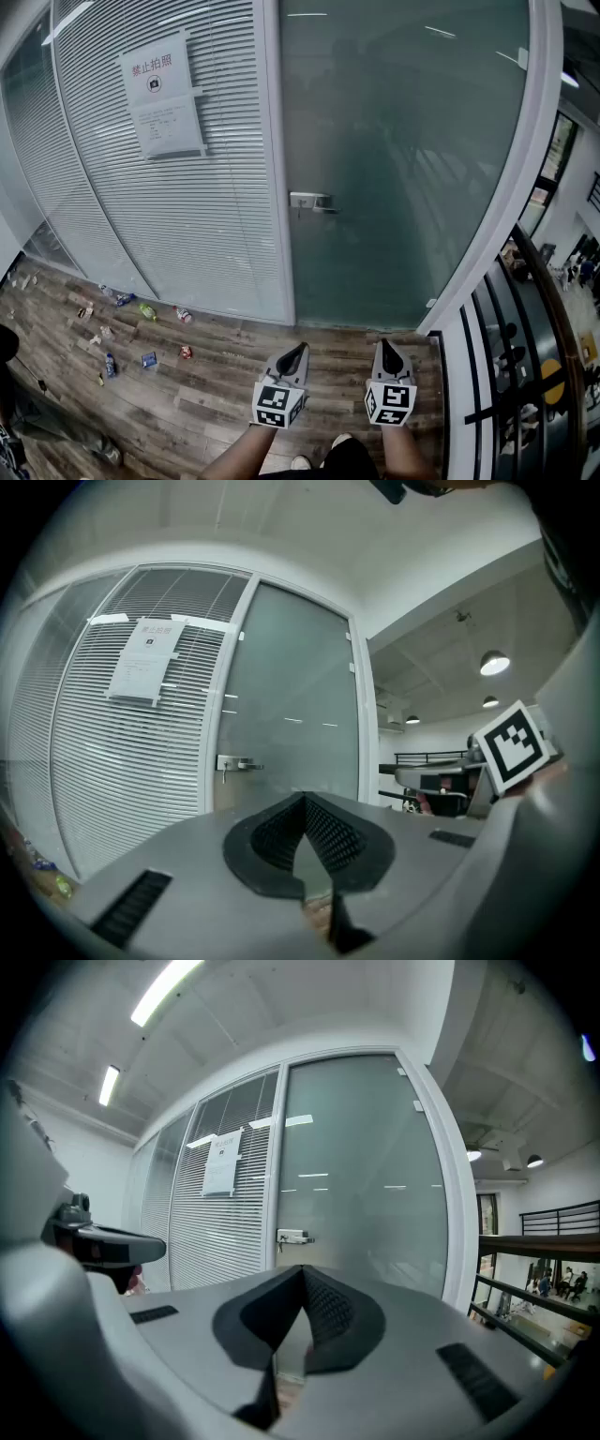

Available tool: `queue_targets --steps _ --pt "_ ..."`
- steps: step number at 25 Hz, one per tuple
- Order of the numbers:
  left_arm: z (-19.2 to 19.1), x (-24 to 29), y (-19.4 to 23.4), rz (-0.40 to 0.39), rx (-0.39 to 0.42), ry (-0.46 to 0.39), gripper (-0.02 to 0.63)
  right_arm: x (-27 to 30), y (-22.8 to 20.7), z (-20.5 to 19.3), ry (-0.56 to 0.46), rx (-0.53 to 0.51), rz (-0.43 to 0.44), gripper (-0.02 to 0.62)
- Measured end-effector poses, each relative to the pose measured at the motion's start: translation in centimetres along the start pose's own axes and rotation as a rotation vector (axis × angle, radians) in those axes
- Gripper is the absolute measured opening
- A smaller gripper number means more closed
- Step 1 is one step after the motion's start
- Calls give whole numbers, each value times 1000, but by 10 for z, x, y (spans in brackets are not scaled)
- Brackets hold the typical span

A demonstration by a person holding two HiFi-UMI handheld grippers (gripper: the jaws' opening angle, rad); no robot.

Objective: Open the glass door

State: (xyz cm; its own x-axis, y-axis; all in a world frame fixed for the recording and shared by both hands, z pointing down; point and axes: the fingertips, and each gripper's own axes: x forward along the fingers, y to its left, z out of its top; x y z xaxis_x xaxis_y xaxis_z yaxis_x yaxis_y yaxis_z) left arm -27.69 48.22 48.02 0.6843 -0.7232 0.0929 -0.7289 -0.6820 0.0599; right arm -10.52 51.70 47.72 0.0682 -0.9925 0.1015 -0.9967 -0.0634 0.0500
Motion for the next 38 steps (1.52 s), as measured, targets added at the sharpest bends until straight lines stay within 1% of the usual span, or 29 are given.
queue_targets --steps 6,9,14,18,20,25,28,30,32,36,38 --pt "12 68 26 -5 0 -33 3 79 -16 13 -29 -10 10 15" --pt "9 105 39 0 1 -20 3 122 -21 11 -24 -10 38 15" --pt "14 175 65 22 36 -9 3 196 -46 8 2 -1 67 15" --pt "23 220 83 37 2 9 3 247 -59 11 6 -8 103 15" --pt "25 239 90 52 2 13 3 268 -63 12 8 -5 121 15" --pt "29 273 120 100 27 2 3 310 -55 21 3 -24 189 15" --pt "30 290 132 99 27 13 3 341 -38 17 14 -88 288 15" --pt "22 300 144 109 37 17 3 363 -29 10 24 -140 344 15" --pt "16 312 155 115 29 24 3 384 -26 9 27 -157 359 15" --pt "15 341 181 93 -2 57 3 427 -24 21 24 -149 340 15" --pt "16 357 195 83 -14 51 3 447 -19 25 30 -141 363 15"
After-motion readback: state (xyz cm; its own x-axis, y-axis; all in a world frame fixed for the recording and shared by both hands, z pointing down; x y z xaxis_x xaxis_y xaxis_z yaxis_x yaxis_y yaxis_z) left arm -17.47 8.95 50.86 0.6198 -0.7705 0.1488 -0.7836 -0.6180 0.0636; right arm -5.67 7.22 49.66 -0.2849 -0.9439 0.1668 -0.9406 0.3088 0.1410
